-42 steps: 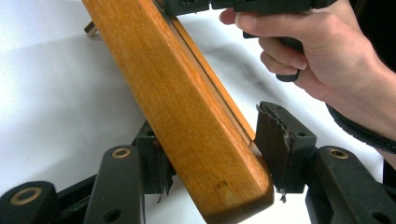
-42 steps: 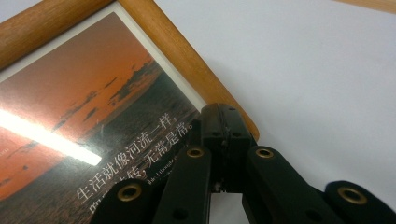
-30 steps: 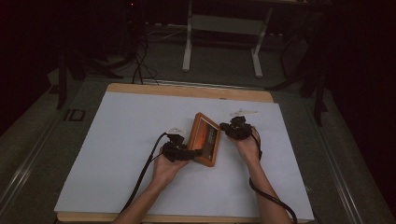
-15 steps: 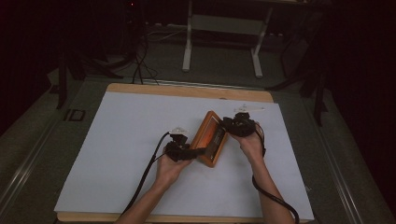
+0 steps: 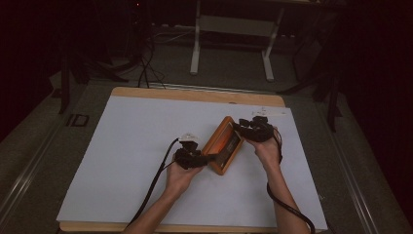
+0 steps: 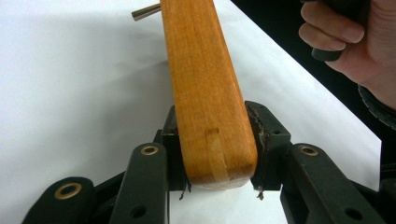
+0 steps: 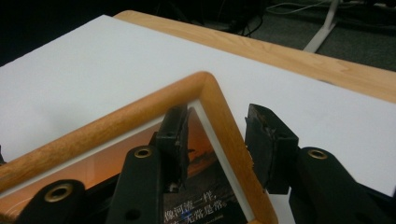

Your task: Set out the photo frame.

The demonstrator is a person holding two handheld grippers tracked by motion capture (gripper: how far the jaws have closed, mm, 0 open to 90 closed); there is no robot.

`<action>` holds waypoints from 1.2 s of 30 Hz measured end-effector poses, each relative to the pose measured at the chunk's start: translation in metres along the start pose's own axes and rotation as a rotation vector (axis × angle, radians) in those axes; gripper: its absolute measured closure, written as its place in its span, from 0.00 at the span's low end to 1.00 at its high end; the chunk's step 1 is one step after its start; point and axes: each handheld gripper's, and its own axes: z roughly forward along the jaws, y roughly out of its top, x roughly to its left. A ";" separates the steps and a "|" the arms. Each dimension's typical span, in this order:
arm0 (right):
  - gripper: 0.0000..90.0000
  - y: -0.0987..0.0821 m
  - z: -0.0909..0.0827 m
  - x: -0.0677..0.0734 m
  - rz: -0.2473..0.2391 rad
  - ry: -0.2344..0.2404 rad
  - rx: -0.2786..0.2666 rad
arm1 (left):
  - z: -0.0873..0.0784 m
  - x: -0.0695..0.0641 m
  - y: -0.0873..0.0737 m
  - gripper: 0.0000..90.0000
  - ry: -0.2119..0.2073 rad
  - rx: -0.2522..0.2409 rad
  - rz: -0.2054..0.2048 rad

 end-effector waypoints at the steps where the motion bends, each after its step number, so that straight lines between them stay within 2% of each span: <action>1: 0.64 0.000 -0.001 0.000 0.001 -0.001 -0.006 | 0.000 -0.001 0.000 0.72 -0.001 -0.003 0.005; 7: 0.63 0.003 -0.012 -0.001 -0.008 -0.010 -0.038 | 0.002 -0.005 0.000 0.75 -0.016 -0.016 0.013; 14: 0.62 0.006 -0.027 -0.002 -0.015 -0.026 -0.069 | 0.003 -0.008 0.000 0.76 -0.012 -0.026 0.015; 23: 0.62 0.007 -0.041 -0.002 -0.042 -0.057 -0.077 | 0.006 -0.015 0.004 0.77 -0.010 -0.018 0.069; 27: 0.62 0.005 -0.045 -0.004 -0.039 -0.063 -0.079 | 0.007 -0.019 0.006 0.77 -0.012 -0.018 0.092; 28: 0.62 0.003 -0.048 -0.007 -0.031 -0.070 -0.084 | 0.007 -0.023 0.007 0.77 -0.004 -0.018 0.126; 29: 0.62 0.002 -0.050 -0.007 -0.028 -0.073 -0.084 | 0.007 -0.024 0.007 0.77 -0.002 -0.017 0.134; 36: 0.62 -0.003 -0.056 -0.011 -0.023 -0.081 -0.079 | 0.008 -0.027 0.006 0.77 0.007 -0.017 0.163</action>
